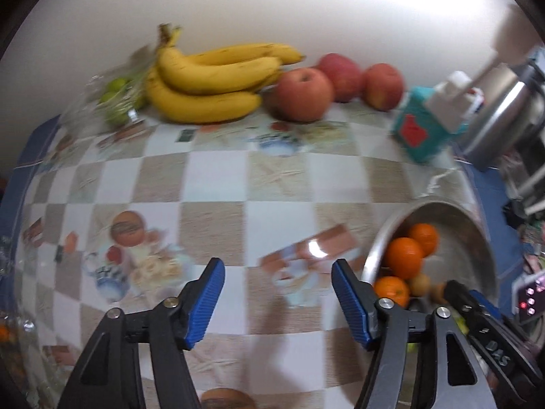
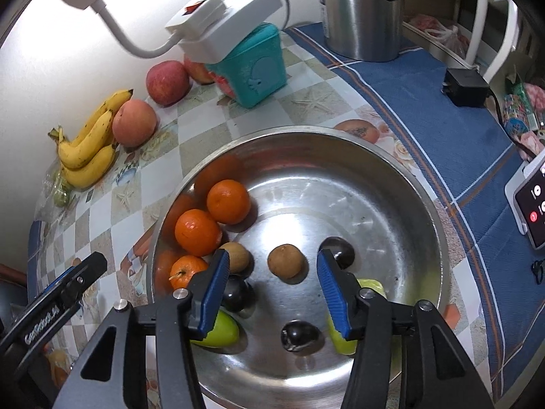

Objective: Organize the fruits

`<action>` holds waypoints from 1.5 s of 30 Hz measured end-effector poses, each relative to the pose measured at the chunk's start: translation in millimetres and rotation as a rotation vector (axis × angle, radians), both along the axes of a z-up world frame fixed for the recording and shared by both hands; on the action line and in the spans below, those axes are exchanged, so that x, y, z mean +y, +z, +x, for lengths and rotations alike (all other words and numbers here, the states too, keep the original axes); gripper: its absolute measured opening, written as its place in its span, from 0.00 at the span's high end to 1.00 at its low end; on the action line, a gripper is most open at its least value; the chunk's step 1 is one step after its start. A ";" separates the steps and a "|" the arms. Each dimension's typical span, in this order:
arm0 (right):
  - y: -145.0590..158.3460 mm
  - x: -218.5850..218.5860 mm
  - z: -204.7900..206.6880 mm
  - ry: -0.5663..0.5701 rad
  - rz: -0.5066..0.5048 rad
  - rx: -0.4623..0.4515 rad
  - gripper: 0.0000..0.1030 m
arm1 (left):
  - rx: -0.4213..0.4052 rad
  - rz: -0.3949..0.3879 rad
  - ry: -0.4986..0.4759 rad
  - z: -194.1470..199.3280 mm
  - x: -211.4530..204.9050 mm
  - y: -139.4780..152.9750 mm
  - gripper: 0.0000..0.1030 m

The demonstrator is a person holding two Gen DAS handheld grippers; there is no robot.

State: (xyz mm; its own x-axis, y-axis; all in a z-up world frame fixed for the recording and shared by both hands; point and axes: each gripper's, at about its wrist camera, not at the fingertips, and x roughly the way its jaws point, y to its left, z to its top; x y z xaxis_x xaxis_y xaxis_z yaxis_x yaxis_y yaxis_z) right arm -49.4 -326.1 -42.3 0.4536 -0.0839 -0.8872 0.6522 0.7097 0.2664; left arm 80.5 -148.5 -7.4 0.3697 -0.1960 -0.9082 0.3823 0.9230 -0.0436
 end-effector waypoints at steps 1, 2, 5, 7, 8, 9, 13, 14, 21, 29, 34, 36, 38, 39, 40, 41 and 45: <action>0.5 2.1 1.5 0.008 -0.006 0.001 0.46 | -0.001 0.007 0.011 2.0 3.5 -1.0 0.28; 1.0 4.3 3.2 0.017 -0.011 0.003 0.44 | 0.000 0.010 0.021 4.0 7.2 -1.7 0.26; 1.4 10.1 7.0 0.040 -0.023 0.008 0.33 | -0.001 0.021 0.048 6.9 16.1 -1.8 0.22; 1.4 12.9 8.2 0.050 -0.026 0.008 0.33 | -0.010 0.034 0.063 7.5 20.6 -0.7 0.21; 1.1 14.1 8.6 0.054 -0.028 0.010 0.33 | -0.013 0.039 0.071 7.3 22.6 -0.5 0.20; 0.9 15.2 9.1 0.057 -0.031 0.013 0.33 | -0.010 0.044 0.080 6.6 24.6 -1.3 0.19; 1.9 20.1 10.3 0.071 -0.050 0.018 0.28 | 0.008 0.042 0.079 0.7 27.5 -2.4 0.11; 2.7 21.6 10.2 0.075 -0.052 0.015 0.28 | 0.005 0.048 0.078 -1.1 27.8 -2.1 0.11; 11.4 37.2 7.7 0.105 -0.103 0.003 0.12 | -0.050 0.079 0.097 -15.0 42.5 2.2 0.11; 20.6 60.8 -1.2 0.131 -0.135 -0.014 0.11 | -0.113 0.165 0.185 -30.4 70.5 8.0 0.11; 16.1 76.4 -14.6 0.147 -0.115 -0.028 0.11 | -0.074 0.218 0.205 -42.5 84.9 1.1 0.11; 12.7 83.5 -19.8 0.156 -0.134 -0.004 0.11 | -0.053 0.233 0.207 -49.6 90.4 -2.0 0.11; 10.1 90.0 -26.4 0.165 -0.143 0.007 0.11 | -0.047 0.242 0.205 -57.0 94.3 -2.9 0.11; 9.2 93.1 -30.4 0.167 -0.138 0.004 0.11 | -0.046 0.246 0.203 -60.8 96.5 -3.0 0.11; 8.9 95.1 -32.6 0.169 -0.135 0.002 0.11 | -0.048 0.250 0.201 -64.5 99.0 -2.8 0.11; 8.5 98.2 -35.6 0.174 -0.133 0.000 0.11 | -0.048 0.252 0.202 -67.9 101.5 -3.1 0.11; 10.0 109.7 -45.0 0.189 -0.150 0.000 0.11 | -0.038 0.261 0.214 -76.3 111.2 -3.9 0.11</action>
